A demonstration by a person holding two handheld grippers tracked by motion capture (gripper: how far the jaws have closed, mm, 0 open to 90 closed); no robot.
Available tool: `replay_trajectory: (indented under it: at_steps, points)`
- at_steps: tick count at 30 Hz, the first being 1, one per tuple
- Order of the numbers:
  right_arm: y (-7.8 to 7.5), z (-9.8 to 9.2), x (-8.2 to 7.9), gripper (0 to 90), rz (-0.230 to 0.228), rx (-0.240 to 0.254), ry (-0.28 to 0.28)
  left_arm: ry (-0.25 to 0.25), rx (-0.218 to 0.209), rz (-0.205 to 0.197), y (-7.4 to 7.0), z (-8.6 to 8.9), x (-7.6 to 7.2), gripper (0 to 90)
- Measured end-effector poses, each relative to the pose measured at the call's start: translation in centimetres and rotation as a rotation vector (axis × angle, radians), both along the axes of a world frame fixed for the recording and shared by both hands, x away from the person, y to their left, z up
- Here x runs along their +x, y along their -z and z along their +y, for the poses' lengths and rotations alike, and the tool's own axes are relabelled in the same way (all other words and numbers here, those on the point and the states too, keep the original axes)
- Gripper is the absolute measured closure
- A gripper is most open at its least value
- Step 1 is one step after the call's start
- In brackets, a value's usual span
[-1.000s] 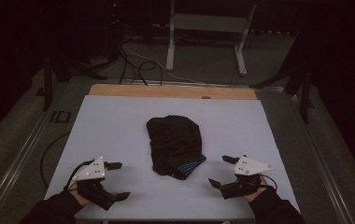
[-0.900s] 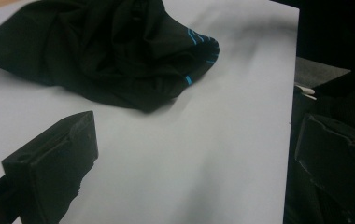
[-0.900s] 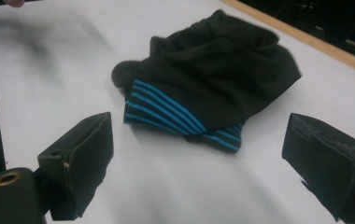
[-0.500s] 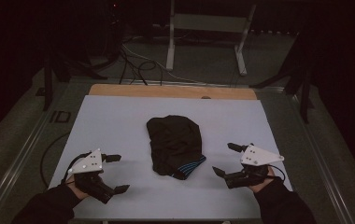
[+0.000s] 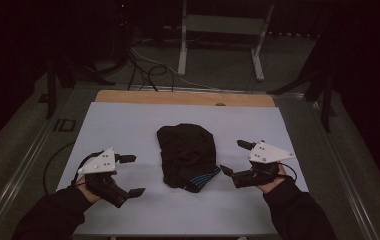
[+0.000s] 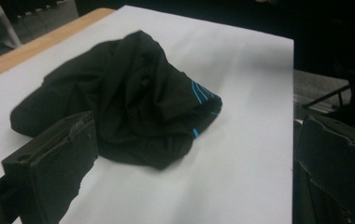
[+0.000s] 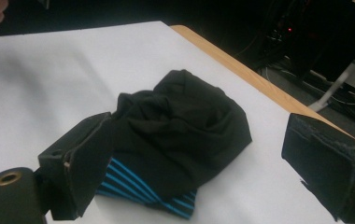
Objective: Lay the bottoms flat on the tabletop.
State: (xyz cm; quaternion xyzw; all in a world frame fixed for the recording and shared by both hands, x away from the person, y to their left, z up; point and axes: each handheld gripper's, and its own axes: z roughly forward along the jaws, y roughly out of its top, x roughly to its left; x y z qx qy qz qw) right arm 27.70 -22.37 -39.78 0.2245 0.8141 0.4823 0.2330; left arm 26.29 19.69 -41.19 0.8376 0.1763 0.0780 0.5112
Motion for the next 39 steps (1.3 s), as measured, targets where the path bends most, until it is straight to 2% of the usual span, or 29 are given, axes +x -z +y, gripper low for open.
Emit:
replay_trajectory:
  at_steps: [9, 17, 27, 28, 29, 30, 32, 33, 34, 35, 36, 37, 39]
  points:
    - [0.4, 2.6, 0.8, 9.5, 0.013, -0.007, -0.01, -0.011, 0.01, -0.007, -0.4, -1.3, 1.5, 0.1]
    - [1.8, 4.5, 1.7, 9.5, 0.03, -0.002, -0.008, 0.004, 0.032, -0.003, -0.1, -2.9, 2.5, 0.1]
    - [4.6, 6.3, 2.1, 9.4, 0.083, -0.018, -0.022, -0.008, 0.034, 0.022, 1.7, -4.6, 3.6, 0.1]
    - [5.6, 6.9, 1.9, 9.4, 0.119, -0.032, -0.028, -0.005, 0.039, 0.029, 2.4, -5.0, 3.9, 0.1]
    - [5.6, 6.9, 1.9, 9.4, 0.119, -0.032, -0.028, -0.005, 0.039, 0.029, 2.4, -5.0, 3.9, 0.1]
    - [6.5, 7.3, 1.7, 9.4, 0.132, -0.047, -0.03, -0.01, 0.041, 0.017, 3.0, -5.4, 4.2, 0.1]
    - [6.8, 7.5, 1.7, 9.4, 0.148, -0.045, -0.025, -0.012, 0.041, 0.02, 3.3, -5.7, 4.4, 0.1]
    - [7.5, 7.8, 1.5, 9.4, 0.174, -0.05, -0.032, -0.02, 0.058, -0.001, 4.0, -6.1, 4.7, 0.2]
    - [7.9, 7.9, 1.4, 9.4, 0.186, -0.051, -0.032, -0.031, 0.075, -0.011, 4.3, -6.3, 4.9, 2.1]
    - [8.3, 8.0, 1.4, 9.4, 0.198, -0.048, -0.033, -0.031, 0.075, -0.011, 4.3, -6.3, 4.9, 2.8]
    - [8.7, 8.1, 1.3, 9.4, 0.199, -0.059, -0.027, -0.039, 0.092, -0.007, 4.6, -6.5, 5.1, 2.9]
    - [9.0, 8.2, 1.3, 9.5, 0.206, -0.068, -0.021, -0.051, 0.097, 0.034, 5.2, -6.8, 5.5, 2.9]
    - [9.3, 8.3, 1.3, 9.5, 0.217, -0.074, -0.026, -0.051, 0.097, 0.034, 5.2, -6.8, 5.5, 2.9]
